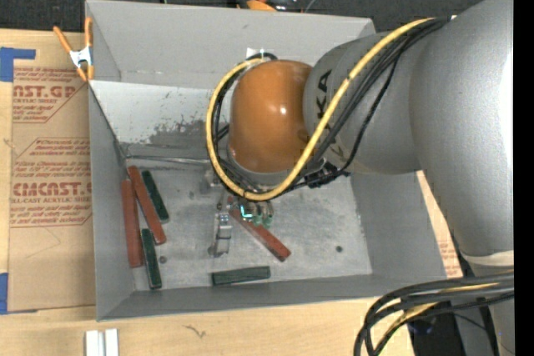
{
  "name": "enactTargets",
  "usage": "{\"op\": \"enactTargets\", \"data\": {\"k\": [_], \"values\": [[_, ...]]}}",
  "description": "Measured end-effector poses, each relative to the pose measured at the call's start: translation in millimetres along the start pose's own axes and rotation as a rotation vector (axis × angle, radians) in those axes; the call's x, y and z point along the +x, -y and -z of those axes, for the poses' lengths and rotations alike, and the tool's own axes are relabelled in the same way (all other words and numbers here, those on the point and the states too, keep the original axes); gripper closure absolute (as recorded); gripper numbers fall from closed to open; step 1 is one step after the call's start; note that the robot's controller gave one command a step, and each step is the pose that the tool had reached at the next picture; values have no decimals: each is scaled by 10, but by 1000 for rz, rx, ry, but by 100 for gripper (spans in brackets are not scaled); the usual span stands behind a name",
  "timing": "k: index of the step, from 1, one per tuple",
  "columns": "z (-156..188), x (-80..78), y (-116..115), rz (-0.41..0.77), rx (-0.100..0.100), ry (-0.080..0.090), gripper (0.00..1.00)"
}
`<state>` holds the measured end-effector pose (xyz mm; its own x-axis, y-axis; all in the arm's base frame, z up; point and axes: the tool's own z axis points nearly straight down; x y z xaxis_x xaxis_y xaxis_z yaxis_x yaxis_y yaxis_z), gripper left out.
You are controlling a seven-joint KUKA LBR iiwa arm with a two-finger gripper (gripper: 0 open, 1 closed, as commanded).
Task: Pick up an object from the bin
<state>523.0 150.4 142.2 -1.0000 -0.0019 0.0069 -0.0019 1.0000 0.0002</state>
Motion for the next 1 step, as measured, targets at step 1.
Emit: {"op": "enactTargets", "data": {"k": [1], "values": [[37,378,282,19,2,3,0]]}}
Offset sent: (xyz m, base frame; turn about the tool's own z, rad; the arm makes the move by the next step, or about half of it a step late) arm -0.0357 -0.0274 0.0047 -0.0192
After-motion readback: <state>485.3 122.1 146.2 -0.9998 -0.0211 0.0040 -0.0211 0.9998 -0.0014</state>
